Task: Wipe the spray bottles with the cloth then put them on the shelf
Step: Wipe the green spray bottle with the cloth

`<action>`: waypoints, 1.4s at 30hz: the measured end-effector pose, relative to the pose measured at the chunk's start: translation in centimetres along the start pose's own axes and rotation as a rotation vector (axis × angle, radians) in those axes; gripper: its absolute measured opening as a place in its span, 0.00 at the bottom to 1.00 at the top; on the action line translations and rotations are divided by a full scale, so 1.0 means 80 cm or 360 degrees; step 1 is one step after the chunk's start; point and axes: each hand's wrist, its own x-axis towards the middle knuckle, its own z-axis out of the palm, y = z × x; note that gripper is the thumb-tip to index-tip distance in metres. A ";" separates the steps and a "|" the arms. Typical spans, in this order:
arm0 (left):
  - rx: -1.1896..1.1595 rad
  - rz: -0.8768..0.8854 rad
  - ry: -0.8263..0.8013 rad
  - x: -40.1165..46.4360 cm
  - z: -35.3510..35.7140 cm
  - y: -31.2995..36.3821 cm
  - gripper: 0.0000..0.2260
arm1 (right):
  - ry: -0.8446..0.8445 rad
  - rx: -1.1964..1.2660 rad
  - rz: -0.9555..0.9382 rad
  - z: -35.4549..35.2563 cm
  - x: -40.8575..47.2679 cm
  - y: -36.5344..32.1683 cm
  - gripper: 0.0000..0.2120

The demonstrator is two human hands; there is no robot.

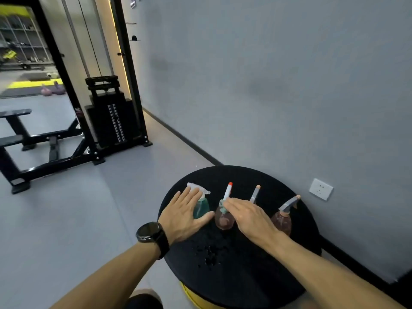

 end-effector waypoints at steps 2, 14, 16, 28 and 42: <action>-0.0052 -0.0085 -0.0036 0.002 0.017 -0.016 0.36 | -0.0014 0.0039 -0.0004 0.018 0.000 0.001 0.18; -0.0838 -0.0534 -0.0250 0.079 0.115 -0.065 0.29 | -0.0131 0.0103 0.0092 0.112 -0.031 0.039 0.29; -0.0937 -0.0586 -0.0217 0.098 0.127 -0.069 0.30 | -0.0191 0.0140 0.0122 0.127 -0.037 0.044 0.31; -0.1085 -0.0525 -0.0129 0.162 0.163 -0.081 0.11 | -0.0340 0.0214 0.0194 0.170 -0.039 0.059 0.31; -0.1958 -0.0864 -0.0084 0.126 0.148 -0.083 0.22 | 0.0028 0.0500 0.0250 0.130 0.057 0.036 0.18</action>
